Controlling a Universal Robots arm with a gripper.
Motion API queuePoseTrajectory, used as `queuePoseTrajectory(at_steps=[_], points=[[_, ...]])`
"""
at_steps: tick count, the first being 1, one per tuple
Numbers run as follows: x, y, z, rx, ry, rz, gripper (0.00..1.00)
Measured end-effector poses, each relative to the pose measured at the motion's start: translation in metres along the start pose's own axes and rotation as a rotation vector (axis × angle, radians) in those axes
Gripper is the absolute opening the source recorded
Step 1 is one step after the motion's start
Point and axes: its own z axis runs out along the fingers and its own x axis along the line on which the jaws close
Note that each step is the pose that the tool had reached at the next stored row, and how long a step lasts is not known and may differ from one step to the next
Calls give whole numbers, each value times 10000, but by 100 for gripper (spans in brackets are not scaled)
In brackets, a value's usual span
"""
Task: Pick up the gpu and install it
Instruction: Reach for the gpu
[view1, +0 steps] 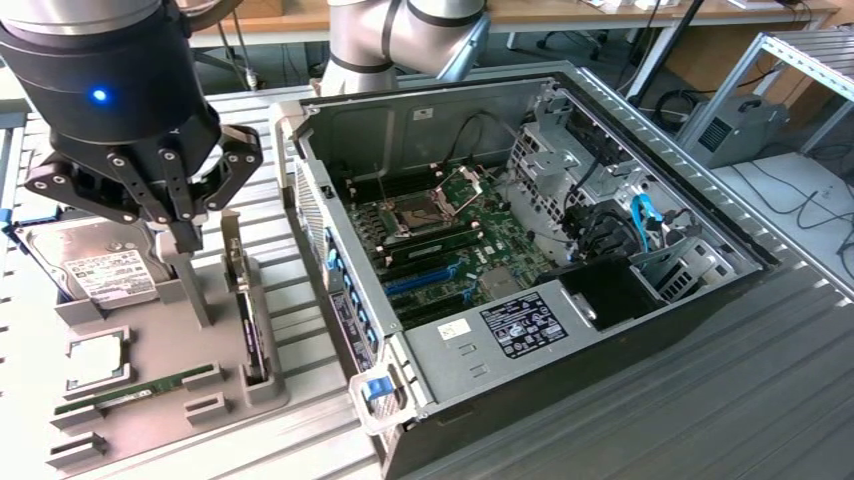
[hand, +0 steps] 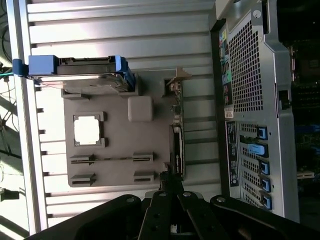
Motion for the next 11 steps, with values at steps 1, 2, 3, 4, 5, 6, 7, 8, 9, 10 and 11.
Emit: queuePoseTrajectory(at_steps=[1, 2, 3, 4, 5, 6, 7, 8, 9, 10, 11], points=[[2, -8, 0, 0, 0, 0, 11], [3, -12, 0, 0, -1, 0, 11], [5, -16, 0, 0, 0, 0, 11], [6, -22, 0, 0, 0, 0, 11], [8, -27, 1, -1, -1, 0, 11], [9, -32, 0, 0, -1, 0, 11], [10, -37, 0, 0, -1, 0, 11], [12, -42, 1, -1, -1, 0, 11], [12, -46, 0, 0, 0, 0, 11], [14, -51, 0, 0, -1, 0, 11], [15, -55, 0, 0, 0, 0, 11]])
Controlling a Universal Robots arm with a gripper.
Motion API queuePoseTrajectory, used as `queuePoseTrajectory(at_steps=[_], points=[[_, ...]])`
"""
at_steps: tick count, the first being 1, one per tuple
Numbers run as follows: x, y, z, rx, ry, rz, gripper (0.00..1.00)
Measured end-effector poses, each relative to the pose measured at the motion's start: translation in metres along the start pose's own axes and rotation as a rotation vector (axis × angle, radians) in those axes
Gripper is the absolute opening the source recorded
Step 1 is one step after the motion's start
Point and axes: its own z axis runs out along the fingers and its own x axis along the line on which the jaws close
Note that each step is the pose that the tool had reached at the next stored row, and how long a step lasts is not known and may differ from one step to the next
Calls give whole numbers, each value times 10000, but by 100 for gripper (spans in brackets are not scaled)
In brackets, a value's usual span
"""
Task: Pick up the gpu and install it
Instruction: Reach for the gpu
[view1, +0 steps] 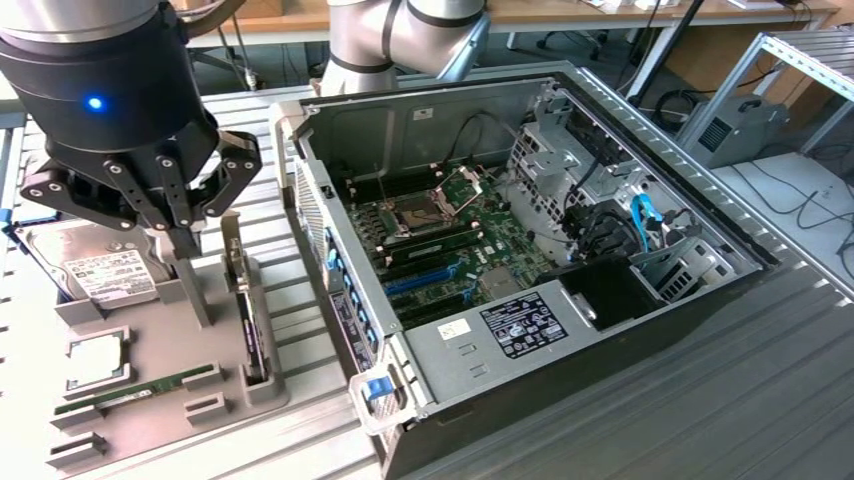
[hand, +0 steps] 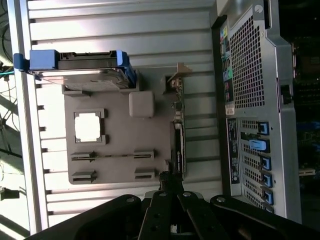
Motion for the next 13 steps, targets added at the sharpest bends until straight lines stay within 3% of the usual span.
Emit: queuePoseTrajectory(at_steps=[13], points=[[9, -59, 1, 0, 0, 0, 11]])
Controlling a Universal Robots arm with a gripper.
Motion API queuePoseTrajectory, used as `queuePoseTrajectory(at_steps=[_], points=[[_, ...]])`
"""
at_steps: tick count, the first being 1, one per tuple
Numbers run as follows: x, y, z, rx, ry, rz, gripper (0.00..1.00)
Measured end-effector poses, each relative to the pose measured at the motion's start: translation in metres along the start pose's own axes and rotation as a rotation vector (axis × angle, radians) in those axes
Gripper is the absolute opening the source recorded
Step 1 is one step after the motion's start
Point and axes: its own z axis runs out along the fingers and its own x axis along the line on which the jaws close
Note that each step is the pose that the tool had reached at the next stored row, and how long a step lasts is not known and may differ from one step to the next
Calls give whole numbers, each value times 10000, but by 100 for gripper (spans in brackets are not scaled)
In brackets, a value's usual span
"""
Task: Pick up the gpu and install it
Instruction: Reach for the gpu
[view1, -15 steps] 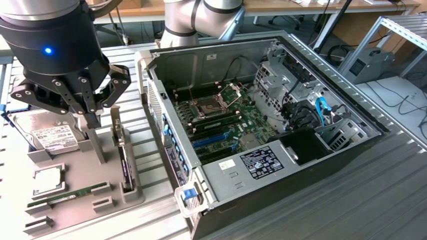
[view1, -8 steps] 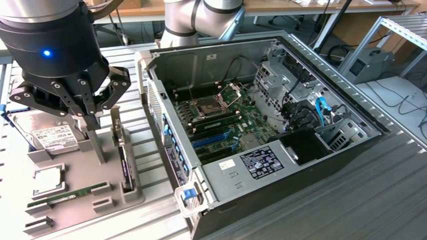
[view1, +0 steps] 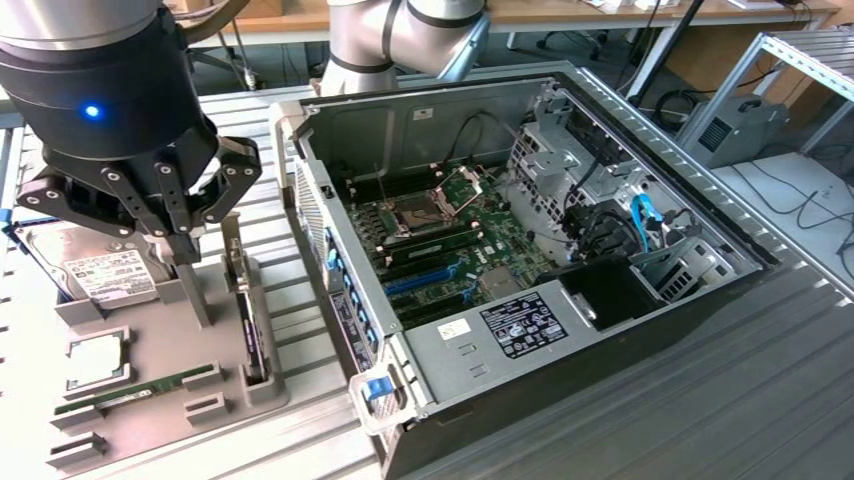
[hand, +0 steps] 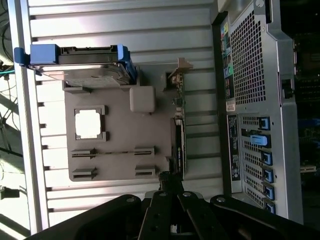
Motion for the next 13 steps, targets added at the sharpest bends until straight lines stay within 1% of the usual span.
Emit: queuePoseTrajectory(at_steps=[8, 13], points=[[11, -58, -1, 0, 0, -1, 11], [16, -110, -2, 0, 0, 0, 11]])
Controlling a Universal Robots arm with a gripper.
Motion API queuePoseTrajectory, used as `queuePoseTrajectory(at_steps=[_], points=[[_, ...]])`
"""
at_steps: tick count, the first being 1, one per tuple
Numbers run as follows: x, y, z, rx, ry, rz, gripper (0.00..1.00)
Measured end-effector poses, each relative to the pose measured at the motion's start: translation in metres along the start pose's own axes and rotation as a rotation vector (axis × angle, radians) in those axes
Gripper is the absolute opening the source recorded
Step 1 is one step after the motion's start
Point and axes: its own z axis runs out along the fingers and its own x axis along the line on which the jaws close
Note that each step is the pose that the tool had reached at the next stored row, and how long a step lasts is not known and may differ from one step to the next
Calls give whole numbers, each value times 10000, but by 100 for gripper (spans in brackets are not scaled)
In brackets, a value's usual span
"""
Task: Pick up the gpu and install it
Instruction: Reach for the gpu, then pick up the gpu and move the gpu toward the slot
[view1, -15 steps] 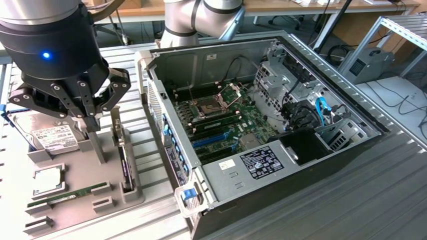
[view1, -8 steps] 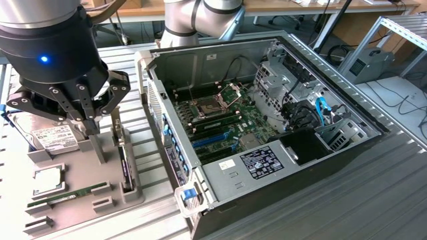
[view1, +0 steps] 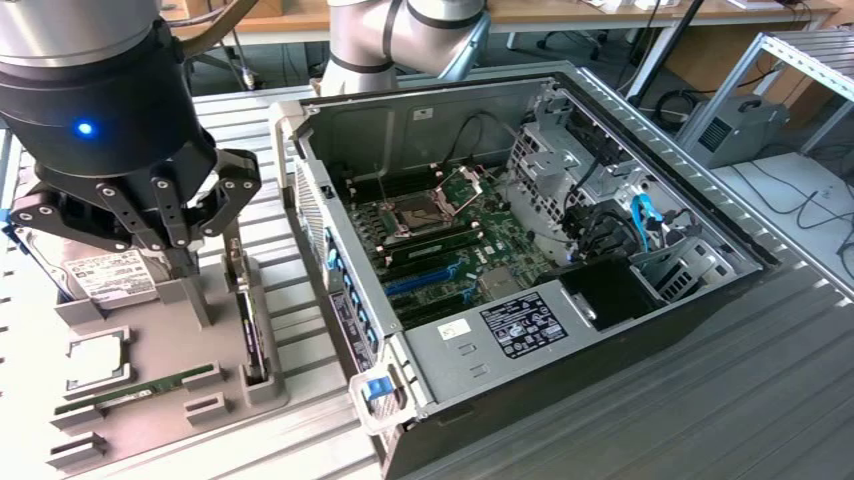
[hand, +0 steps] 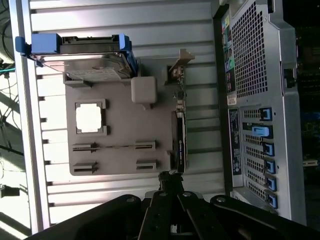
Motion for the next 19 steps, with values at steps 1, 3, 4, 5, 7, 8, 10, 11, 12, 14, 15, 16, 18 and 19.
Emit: queuePoseTrajectory(at_steps=[1, 3, 4, 5, 7, 8, 10, 11, 12, 14, 15, 16, 18, 19], points=[[1, -8, 0, 0, 0, 0, 11], [2, -23, -1, 1, 0, 0, 11], [3, -30, -1, 1, 1, 0, 11], [3, -37, -1, 1, 0, 0, 11], [4, -51, -1, 0, 0, 0, 11], [5, -58, -1, 0, 0, 0, 11], [5, -66, -1, 0, 0, 1, 11], [5, -69, -2, 1, 0, 0, 11], [4, -71, -2, 1, 0, 0, 11], [4, -73, -2, 0, 0, 0, 11], [4, -73, -2, 0, 0, 0, 11], [4, -73, -2, 0, 0, 0, 11], [4, -73, -2, 1, 0, 0, 11], [4, -73, -2, 0, 0, 0, 11]])
